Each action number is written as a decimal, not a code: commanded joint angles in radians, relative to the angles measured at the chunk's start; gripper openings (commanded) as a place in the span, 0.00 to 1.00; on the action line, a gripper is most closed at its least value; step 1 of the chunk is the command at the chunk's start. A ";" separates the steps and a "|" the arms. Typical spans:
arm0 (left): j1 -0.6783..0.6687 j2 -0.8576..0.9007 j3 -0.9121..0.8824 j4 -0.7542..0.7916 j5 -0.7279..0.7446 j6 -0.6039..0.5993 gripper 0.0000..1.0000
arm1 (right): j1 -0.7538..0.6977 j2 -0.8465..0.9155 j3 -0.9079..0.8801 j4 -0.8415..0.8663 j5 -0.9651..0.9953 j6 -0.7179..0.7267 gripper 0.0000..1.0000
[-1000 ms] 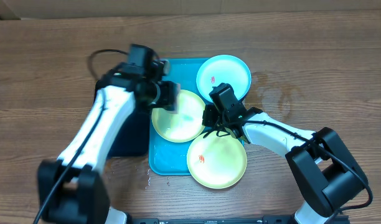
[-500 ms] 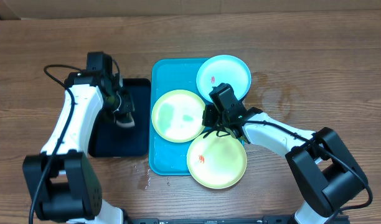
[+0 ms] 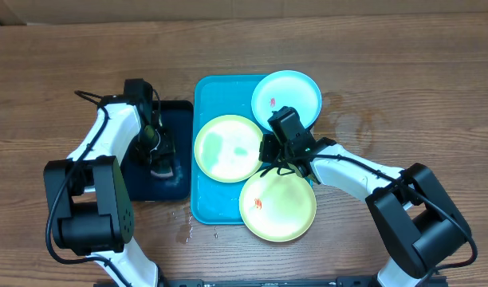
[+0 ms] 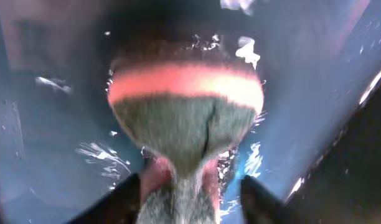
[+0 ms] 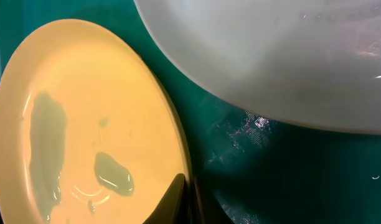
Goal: Clean dirty plates on tray and stack at the side
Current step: 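Carry the sponge left to the black tray and release it, then lift the cleaned yellow plate off the blue tray with right gripper, then swing the yellow plate right and set it on the table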
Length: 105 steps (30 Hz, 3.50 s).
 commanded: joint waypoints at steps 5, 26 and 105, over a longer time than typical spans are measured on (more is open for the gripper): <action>-0.002 -0.039 0.152 -0.109 0.045 0.019 0.57 | 0.005 -0.003 0.000 0.000 -0.008 0.000 0.09; -0.002 -0.727 0.293 -0.181 0.193 0.016 1.00 | 0.005 0.022 0.000 0.013 0.018 0.012 0.25; -0.001 -0.650 0.417 -0.382 -0.034 -0.064 1.00 | 0.452 0.061 0.518 0.475 0.835 -0.949 0.04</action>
